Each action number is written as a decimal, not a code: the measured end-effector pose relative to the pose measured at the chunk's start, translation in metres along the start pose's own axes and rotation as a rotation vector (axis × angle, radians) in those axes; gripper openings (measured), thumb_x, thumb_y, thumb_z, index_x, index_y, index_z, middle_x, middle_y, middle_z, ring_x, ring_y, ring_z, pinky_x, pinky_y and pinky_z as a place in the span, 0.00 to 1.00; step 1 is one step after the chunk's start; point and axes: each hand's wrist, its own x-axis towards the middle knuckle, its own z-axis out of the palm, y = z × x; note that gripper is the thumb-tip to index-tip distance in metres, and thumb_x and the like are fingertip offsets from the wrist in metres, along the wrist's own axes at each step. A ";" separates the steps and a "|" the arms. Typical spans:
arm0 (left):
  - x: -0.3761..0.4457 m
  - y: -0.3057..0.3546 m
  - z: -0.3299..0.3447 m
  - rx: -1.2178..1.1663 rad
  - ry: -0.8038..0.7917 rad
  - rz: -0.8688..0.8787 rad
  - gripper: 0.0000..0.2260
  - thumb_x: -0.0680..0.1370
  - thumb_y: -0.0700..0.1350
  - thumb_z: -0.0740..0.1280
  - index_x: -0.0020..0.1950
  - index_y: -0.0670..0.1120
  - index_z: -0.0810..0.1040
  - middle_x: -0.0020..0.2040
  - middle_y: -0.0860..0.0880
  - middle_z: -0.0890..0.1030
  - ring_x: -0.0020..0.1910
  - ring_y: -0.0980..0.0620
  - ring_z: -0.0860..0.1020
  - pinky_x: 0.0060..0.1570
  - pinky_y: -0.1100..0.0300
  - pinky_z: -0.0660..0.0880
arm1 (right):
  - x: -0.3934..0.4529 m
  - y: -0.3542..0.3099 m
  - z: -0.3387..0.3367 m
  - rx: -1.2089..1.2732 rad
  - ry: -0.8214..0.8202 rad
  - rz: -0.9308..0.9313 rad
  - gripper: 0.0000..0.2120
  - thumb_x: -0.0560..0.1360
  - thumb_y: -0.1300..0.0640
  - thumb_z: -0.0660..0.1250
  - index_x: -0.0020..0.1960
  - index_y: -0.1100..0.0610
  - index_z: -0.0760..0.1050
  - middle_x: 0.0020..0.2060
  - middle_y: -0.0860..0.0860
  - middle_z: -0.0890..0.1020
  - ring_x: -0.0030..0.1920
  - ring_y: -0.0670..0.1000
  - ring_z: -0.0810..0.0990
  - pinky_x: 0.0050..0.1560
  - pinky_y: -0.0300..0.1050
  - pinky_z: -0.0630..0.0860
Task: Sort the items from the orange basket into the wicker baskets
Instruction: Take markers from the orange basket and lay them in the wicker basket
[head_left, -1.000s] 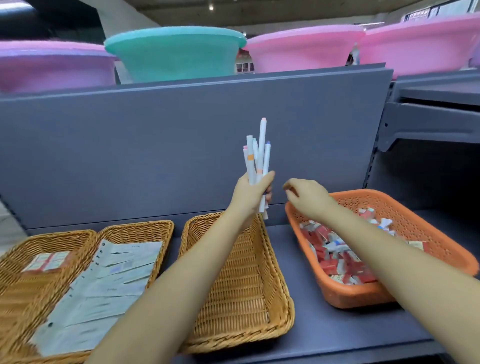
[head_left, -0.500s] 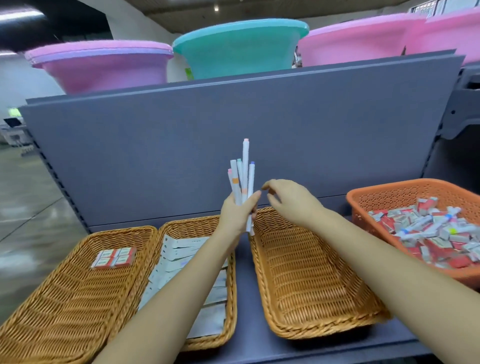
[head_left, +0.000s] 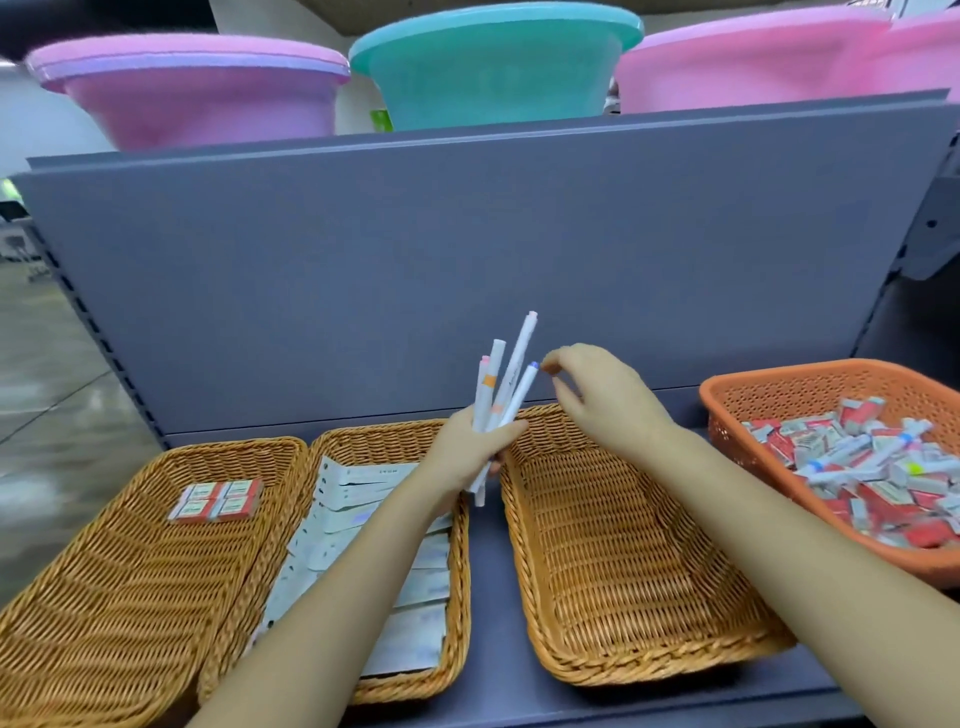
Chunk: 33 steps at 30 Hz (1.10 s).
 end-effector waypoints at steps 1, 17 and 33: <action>0.000 0.002 0.000 0.032 -0.016 0.001 0.08 0.76 0.44 0.69 0.43 0.44 0.72 0.31 0.48 0.70 0.25 0.55 0.67 0.27 0.63 0.68 | 0.000 0.003 -0.002 -0.006 0.042 -0.002 0.12 0.78 0.62 0.57 0.59 0.58 0.74 0.53 0.52 0.77 0.57 0.53 0.74 0.53 0.48 0.72; 0.003 0.020 -0.017 0.393 -0.126 -0.013 0.07 0.76 0.47 0.69 0.42 0.47 0.74 0.30 0.52 0.73 0.25 0.59 0.70 0.27 0.68 0.68 | 0.016 0.046 -0.013 -0.373 0.112 -0.341 0.11 0.64 0.67 0.76 0.40 0.56 0.77 0.37 0.50 0.78 0.39 0.54 0.76 0.31 0.41 0.69; 0.011 0.006 -0.016 0.272 0.016 0.021 0.06 0.78 0.48 0.66 0.46 0.47 0.73 0.31 0.51 0.73 0.26 0.58 0.69 0.27 0.68 0.68 | 0.014 0.075 0.066 -0.525 -0.511 -0.041 0.11 0.76 0.65 0.60 0.55 0.57 0.76 0.54 0.53 0.76 0.56 0.54 0.75 0.49 0.49 0.74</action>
